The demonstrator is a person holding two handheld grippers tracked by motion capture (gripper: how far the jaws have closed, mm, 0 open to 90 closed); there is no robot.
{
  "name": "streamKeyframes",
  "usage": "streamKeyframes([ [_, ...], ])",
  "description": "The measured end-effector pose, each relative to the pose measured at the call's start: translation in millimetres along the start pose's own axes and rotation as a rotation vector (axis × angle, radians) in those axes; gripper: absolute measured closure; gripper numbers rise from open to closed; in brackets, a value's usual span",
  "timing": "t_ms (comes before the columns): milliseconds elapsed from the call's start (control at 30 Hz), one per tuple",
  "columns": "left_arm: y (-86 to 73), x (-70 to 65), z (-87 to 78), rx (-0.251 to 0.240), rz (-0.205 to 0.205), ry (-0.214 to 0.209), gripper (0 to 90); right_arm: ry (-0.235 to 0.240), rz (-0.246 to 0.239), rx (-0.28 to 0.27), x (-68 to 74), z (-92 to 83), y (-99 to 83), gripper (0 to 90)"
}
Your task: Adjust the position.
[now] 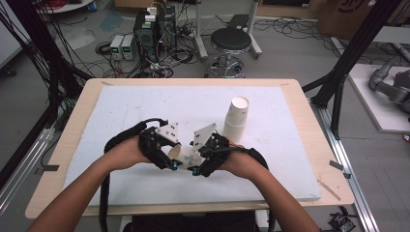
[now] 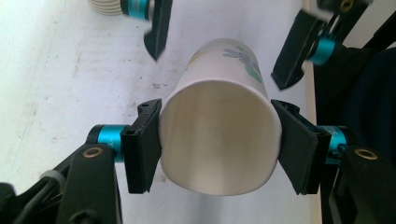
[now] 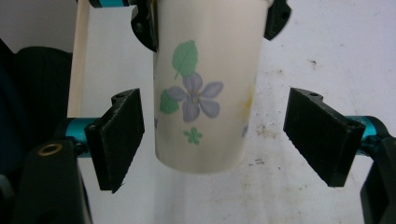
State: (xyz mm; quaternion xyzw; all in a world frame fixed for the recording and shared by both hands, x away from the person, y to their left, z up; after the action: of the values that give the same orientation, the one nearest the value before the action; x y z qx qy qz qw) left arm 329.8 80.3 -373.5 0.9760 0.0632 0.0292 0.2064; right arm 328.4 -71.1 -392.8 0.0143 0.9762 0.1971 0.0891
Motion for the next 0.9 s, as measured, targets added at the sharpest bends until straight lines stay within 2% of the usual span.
streamKeyframes([
  [67, 1.0, -0.5, 0.9, -0.005, 0.002, 0.001, 37.1, -0.004, -0.017, 0.013, 1.1, 3.9, 2.5, 27.8],
  [233, 1.8, -1.0, -0.4, -0.023, 0.007, 0.002, 37.0, 0.011, -0.021, 0.037, 2.0, 9.6, 4.6, 33.6],
  [433, 2.1, -2.4, 0.2, -0.04, 0.009, 0.002, 36.7, 0.036, -0.003, 0.048, 3.1, 12.1, 5.2, 37.1],
  [567, 1.9, -2.5, 0.9, -0.058, 0.0, 0.006, 34.7, 0.037, 0.003, 0.046, 3.2, 13.7, 5.2, 37.1],
  [667, 1.5, -1.5, 1.1, -0.091, 0.01, 0.024, 31.4, 0.026, 0.011, 0.04, 2.0, 14.3, 5.0, 36.9],
  [733, 1.2, 0.2, -0.9, -0.131, 0.009, 0.046, 26.6, 0.034, 0.023, 0.037, 1.2, 13.5, 4.1, 36.8],
  [800, 0.2, 3.8, -5.8, -0.178, -0.009, 0.059, 21.7, 0.035, 0.043, 0.03, 0.0, 12.9, 1.5, 36.7],
  [900, -3.9, 7.9, -14.8, -0.268, -0.057, 0.07, 20.0, 0.024, 0.075, 0.0, -5.0, 10.9, -5.1, 36.3],
])
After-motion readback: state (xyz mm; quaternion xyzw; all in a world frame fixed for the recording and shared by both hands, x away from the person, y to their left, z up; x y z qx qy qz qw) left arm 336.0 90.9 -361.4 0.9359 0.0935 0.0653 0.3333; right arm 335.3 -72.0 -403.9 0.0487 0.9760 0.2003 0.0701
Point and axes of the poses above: each handheld gripper's, and its own axes: z roughly forward along the jaws, y roughly out of its top, x roughly to its left, the point moved 4 cm from there along z, roughly forward along the jaws, and after that the axes turned 13 degrees about x, right-handed, at the moved point
